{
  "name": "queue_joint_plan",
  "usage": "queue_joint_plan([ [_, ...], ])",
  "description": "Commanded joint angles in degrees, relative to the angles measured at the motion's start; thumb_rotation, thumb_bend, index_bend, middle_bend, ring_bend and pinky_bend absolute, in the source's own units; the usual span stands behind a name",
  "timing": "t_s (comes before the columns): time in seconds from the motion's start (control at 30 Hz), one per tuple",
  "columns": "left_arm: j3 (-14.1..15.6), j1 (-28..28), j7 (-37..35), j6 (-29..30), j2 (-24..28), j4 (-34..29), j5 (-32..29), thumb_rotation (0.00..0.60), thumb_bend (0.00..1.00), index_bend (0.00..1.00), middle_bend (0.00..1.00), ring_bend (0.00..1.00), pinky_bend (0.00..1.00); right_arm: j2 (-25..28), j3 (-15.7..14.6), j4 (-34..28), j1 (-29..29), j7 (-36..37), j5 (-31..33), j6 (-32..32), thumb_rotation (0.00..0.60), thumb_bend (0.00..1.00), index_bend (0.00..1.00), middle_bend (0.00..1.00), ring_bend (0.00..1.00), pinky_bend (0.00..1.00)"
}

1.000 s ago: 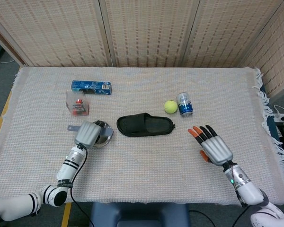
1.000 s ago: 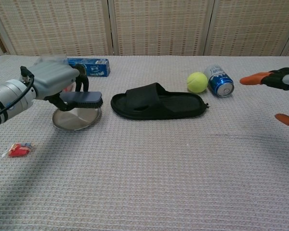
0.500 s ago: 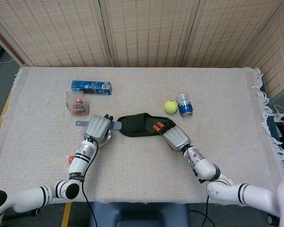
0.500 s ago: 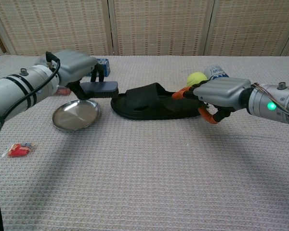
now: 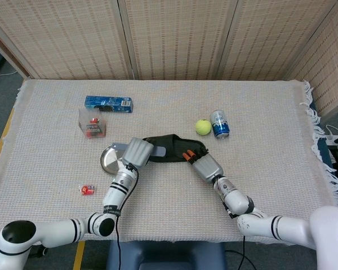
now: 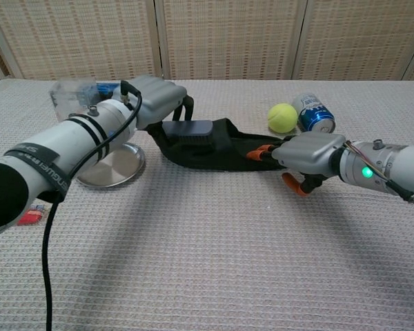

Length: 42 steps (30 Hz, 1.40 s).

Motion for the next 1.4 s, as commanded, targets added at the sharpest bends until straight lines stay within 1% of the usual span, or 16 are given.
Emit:
queue_joint_plan([
  [0.03, -0.3, -1.1, -0.8, 0.5, -2.1, 2.5, 0.1, 0.6, 0.41, 0.41, 0.46, 0.86, 1.0, 0.5, -0.7, -0.6, 0.4, 0.3, 0.2, 0.4, 0.6, 0.75, 0.0, 0.0, 0.0, 0.0],
  [0.13, 0.0, -1.6, -1.5, 0.8, -3.6, 5.1, 0.7, 0.6, 0.41, 0.4, 0.45, 0.86, 1.0, 0.9, -1.4, -1.2, 0.7, 0.6, 0.3, 0.7, 0.6, 0.75, 0.0, 0.0, 0.0, 0.0],
  [0.3, 1.4, -1.8, -3.1, 1.9, -5.9, 9.7, 3.3, 0.6, 0.41, 0.4, 0.44, 0.86, 1.0, 1.4, -2.2, -1.5, 1.1, 1.6, 0.4, 1.2, 0.6, 0.75, 0.0, 0.0, 0.0, 0.0],
  [0.43, 1.8, -1.9, -3.2, 2.0, -6.3, 11.0, 4.0, 0.6, 0.41, 0.4, 0.44, 0.86, 1.0, 1.5, -2.4, -1.5, 1.3, 1.9, 0.6, 1.2, 0.6, 0.75, 0.0, 0.0, 0.0, 0.0],
  [0.57, 2.8, -1.5, -2.3, 2.5, -6.5, 13.7, 4.9, 0.6, 0.41, 0.41, 0.46, 0.86, 1.0, 1.8, -3.0, -1.6, 1.6, 2.5, 0.6, 1.4, 0.6, 0.75, 0.0, 0.0, 0.0, 0.0],
  [0.7, 3.7, -1.2, 0.5, 3.9, -7.4, 16.8, 5.6, 0.6, 0.41, 0.41, 0.47, 0.86, 1.0, 2.2, -3.8, -1.8, 1.8, 2.9, 0.7, 1.6, 0.6, 0.75, 0.0, 0.0, 0.0, 0.0],
  [0.83, 3.4, -1.1, 0.1, 3.8, -8.0, 16.6, 6.0, 0.6, 0.41, 0.41, 0.47, 0.86, 1.0, 2.3, -4.5, -1.9, 2.1, 2.8, 1.3, 1.7, 0.6, 0.75, 0.0, 0.0, 0.0, 0.0],
  [1.1, 2.7, -1.5, -2.1, 4.9, -9.2, 13.2, 8.6, 0.6, 0.41, 0.41, 0.47, 0.85, 1.0, 2.6, -5.0, -2.7, 2.9, 2.8, 2.2, 2.3, 0.6, 0.75, 0.0, 0.0, 0.0, 0.0],
  [1.23, 2.5, -1.5, -2.9, 4.8, -10.3, 14.2, 8.9, 0.6, 0.41, 0.4, 0.46, 0.84, 1.0, 2.9, -5.4, -3.4, 3.0, 3.0, 2.2, 2.7, 0.6, 0.75, 0.0, 0.0, 0.0, 0.0],
  [1.4, 2.3, -1.2, -3.7, 4.4, -11.6, 17.1, 8.9, 0.6, 0.41, 0.4, 0.45, 0.83, 1.0, 3.0, -5.8, -3.3, 3.3, 3.1, 2.6, 2.9, 0.6, 0.75, 0.0, 0.0, 0.0, 0.0],
])
